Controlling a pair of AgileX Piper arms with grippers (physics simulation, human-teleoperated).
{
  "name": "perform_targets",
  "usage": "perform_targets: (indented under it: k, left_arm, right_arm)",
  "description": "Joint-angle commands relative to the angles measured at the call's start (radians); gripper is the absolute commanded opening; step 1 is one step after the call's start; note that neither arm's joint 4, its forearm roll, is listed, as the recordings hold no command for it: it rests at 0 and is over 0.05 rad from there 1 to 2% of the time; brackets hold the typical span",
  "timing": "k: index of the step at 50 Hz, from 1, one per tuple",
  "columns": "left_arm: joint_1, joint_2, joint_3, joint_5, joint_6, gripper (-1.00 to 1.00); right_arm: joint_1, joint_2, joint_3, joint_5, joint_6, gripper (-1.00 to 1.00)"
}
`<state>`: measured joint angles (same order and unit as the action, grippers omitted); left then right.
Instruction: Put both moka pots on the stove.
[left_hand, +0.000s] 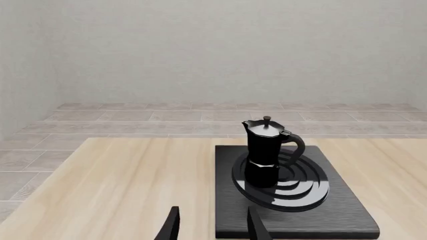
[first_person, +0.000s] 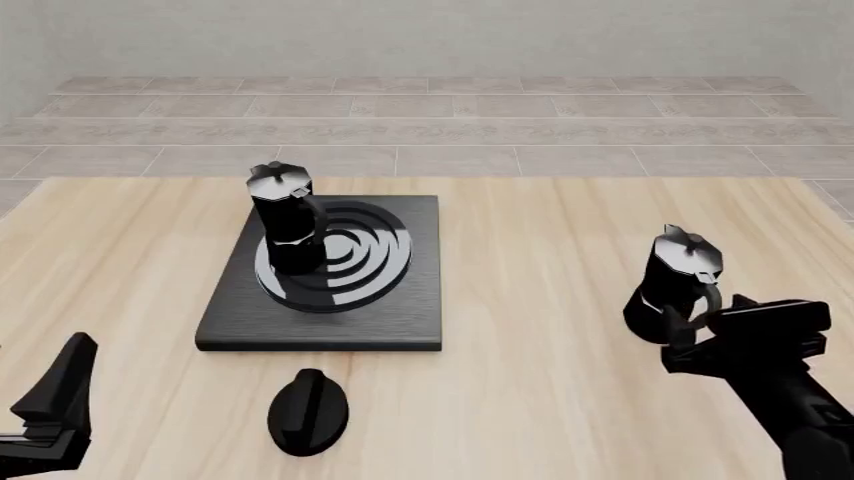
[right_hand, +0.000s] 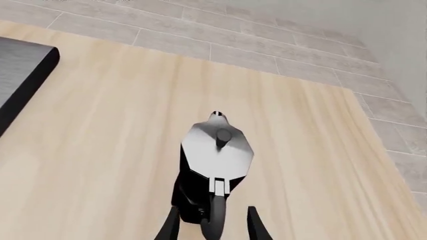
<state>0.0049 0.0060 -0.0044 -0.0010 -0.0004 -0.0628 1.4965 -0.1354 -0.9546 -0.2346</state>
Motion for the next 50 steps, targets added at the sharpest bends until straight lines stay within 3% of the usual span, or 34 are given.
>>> perform_targets:
  k: [1,3,4,18,32,50]
  left_arm:
    - [0.000,0.000,0.000,0.000,0.000,1.00]
    - [0.000,0.000,0.000,0.000,0.000,1.00]
    - [0.000,0.000,0.000,0.000,0.000,1.00]
    - [0.000,0.000,0.000,0.000,0.000,1.00]
    - [0.000,0.000,0.000,0.000,0.000,1.00]
    - [0.000,0.000,0.000,0.000,0.000,1.00]
  right_arm:
    - [-0.001,0.060,-0.025,-0.045,-0.007,1.00]
    - [0.005,0.063,-0.029,-0.054,-0.010,1.00]
    - [0.005,0.049,-0.025,-0.061,-0.011,-1.00]
    - [0.040,-0.006,-0.020,-0.045,0.000,-1.00]
    - [0.073,-0.081,-0.027,-0.080,-0.026,-1.00]
    - [0.120,-0.194,-0.055,-0.062,0.006,-1.00]
